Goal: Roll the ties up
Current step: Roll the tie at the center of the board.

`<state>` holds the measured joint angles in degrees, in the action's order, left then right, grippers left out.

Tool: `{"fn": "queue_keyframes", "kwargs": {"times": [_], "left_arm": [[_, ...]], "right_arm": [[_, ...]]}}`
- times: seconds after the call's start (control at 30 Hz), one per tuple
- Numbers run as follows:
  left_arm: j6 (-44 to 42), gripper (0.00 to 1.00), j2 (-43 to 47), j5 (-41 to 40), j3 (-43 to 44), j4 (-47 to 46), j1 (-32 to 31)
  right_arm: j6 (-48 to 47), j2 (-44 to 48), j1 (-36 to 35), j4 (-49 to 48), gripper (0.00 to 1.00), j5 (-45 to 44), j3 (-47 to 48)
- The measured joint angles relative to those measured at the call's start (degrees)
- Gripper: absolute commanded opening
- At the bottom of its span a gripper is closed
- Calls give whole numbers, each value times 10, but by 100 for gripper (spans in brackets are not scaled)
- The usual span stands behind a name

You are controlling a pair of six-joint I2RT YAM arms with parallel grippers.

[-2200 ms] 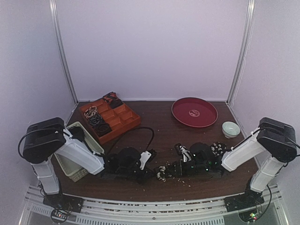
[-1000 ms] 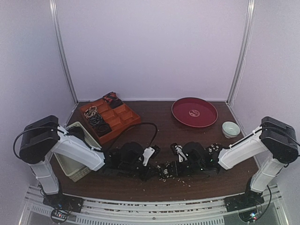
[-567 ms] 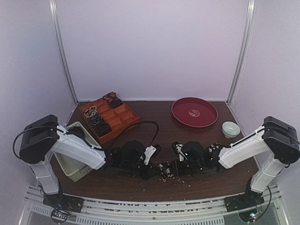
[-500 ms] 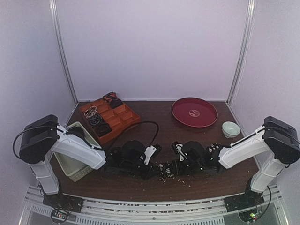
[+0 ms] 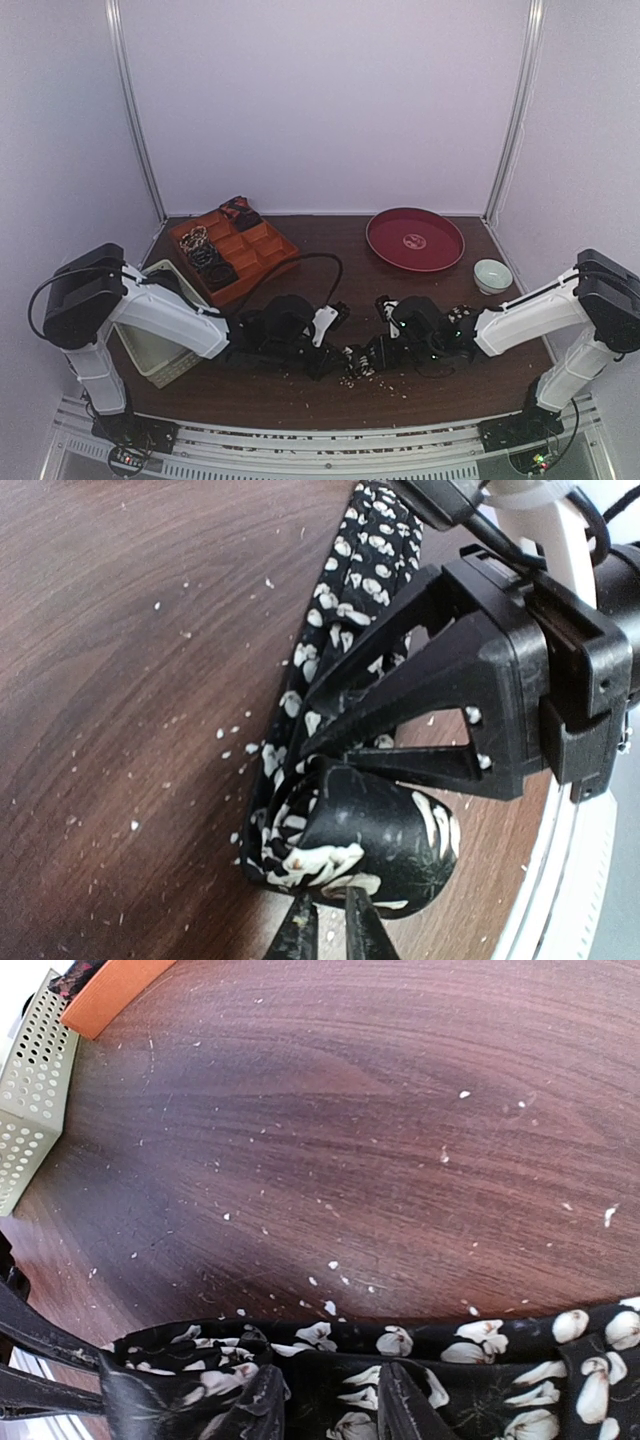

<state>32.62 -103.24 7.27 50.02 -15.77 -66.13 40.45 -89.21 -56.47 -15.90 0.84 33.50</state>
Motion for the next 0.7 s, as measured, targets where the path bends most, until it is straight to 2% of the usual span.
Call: {"fn": "queue_keyframes", "kwargs": {"times": [0.1,0.4,0.5,0.7], "left_arm": [[-1,12,-5,0,7,0,0],[-2,12,-27,0,33,3,0],[-5,12,-37,1,46,4,0],[-6,11,-52,4,66,3,0]], "right_arm": [[0,10,2,15,36,-10,0],[7,90,15,44,55,-23,0],[10,112,16,36,54,-4,-5],[16,118,16,27,45,26,-19]]}}
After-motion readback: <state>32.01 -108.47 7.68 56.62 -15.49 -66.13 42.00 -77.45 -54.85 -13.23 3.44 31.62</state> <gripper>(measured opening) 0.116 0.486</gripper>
